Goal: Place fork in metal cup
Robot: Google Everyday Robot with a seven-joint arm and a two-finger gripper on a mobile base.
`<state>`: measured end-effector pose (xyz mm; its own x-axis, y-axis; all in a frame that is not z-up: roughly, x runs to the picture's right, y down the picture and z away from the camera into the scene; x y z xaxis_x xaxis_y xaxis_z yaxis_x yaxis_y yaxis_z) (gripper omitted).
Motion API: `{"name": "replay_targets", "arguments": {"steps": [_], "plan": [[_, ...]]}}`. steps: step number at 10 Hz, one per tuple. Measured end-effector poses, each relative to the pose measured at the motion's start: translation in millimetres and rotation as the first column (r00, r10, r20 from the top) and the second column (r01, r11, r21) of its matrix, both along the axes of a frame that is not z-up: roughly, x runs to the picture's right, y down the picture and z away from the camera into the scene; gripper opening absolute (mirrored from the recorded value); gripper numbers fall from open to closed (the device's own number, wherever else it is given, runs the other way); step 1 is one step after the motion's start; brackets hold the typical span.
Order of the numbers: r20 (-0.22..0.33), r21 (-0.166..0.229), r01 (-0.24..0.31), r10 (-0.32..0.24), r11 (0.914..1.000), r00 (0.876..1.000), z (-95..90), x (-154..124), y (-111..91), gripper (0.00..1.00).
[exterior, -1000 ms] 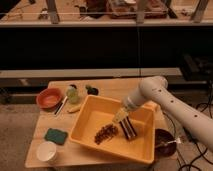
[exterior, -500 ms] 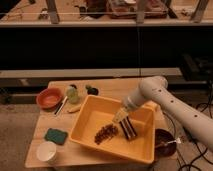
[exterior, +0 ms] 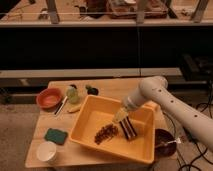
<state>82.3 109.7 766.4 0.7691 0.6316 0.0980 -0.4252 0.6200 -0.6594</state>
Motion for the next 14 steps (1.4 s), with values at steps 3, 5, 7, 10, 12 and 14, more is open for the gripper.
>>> {"name": "replay_targets", "arguments": {"steps": [3,5,7,10,12,14], "plan": [[-0.023,0.018,-0.019,0.019,0.9997,1.0,-6.3,13.9,-15.4,0.8],[-0.052,0.043,-0.034,0.036,0.9985,0.998,-26.3,36.4,-40.8,0.8],[-0.102,0.079,-0.05,0.058,0.9956,0.993,-48.6,74.4,-65.3,0.8],[-0.181,0.083,-0.065,0.079,0.9944,0.98,-68.5,139.4,-76.3,0.8],[-0.244,0.054,-0.087,0.097,0.9948,0.965,-74.3,184.4,-61.6,0.8],[-0.309,0.024,-0.101,0.103,0.9946,0.945,-72.6,211.5,-44.9,0.8]]}}
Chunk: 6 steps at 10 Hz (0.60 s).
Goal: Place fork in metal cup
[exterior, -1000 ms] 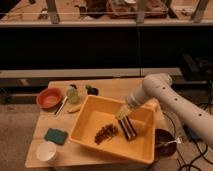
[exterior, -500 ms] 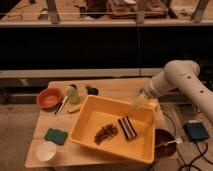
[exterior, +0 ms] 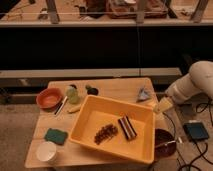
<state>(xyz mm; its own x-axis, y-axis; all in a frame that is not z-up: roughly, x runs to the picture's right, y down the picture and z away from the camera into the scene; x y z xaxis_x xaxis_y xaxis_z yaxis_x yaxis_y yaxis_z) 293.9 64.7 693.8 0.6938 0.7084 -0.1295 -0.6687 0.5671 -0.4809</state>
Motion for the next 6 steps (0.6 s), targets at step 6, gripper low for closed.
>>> {"name": "replay_targets", "arguments": {"steps": [6], "plan": [[0.0,-0.002,0.002,-0.002,1.0,1.0,1.3,-2.3,-0.8,0.8]]}}
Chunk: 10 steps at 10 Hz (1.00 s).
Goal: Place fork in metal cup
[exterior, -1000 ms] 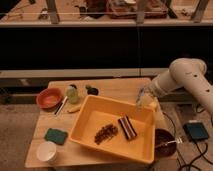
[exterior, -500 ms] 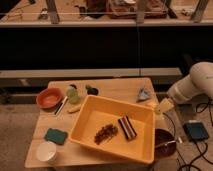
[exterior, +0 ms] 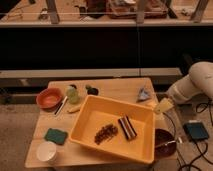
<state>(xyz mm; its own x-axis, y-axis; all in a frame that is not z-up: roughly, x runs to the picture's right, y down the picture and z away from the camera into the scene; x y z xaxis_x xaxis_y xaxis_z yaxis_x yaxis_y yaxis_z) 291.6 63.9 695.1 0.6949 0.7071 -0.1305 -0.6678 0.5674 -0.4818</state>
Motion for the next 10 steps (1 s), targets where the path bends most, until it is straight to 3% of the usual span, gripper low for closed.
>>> {"name": "replay_targets", "arguments": {"steps": [2,5,7,10], "plan": [[-0.02,-0.032,-0.015,0.014,0.9994,1.0,4.3,7.8,8.0,0.8],[-0.082,-0.083,-0.035,0.028,0.9959,0.996,6.3,47.6,21.9,0.8],[-0.128,-0.11,-0.049,0.034,0.9927,0.991,-1.9,75.9,36.4,0.8],[-0.165,-0.151,-0.082,0.057,0.9852,0.985,-10.8,95.8,76.4,0.8]]}}
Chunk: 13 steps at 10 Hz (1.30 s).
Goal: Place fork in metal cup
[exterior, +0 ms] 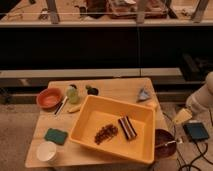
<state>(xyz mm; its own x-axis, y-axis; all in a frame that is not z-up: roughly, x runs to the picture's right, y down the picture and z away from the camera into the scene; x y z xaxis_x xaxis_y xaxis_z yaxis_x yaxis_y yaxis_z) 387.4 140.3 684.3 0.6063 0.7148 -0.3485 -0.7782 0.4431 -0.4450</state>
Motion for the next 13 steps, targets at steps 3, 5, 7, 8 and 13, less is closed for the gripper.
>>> {"name": "replay_targets", "arguments": {"steps": [3,5,7,8,13], "plan": [[-0.031,-0.023,-0.015,0.015,0.9996,0.999,1.9,10.7,35.5,0.8],[-0.071,-0.034,-0.027,0.024,0.9991,0.997,5.1,17.5,43.1,0.8],[-0.153,-0.055,-0.062,0.053,0.9966,0.987,6.3,37.4,54.7,0.8],[-0.191,-0.061,-0.089,0.076,0.9941,0.979,7.3,44.2,57.3,0.8],[-0.252,-0.094,-0.223,0.194,0.9703,0.948,9.3,52.8,75.0,0.8]]}}
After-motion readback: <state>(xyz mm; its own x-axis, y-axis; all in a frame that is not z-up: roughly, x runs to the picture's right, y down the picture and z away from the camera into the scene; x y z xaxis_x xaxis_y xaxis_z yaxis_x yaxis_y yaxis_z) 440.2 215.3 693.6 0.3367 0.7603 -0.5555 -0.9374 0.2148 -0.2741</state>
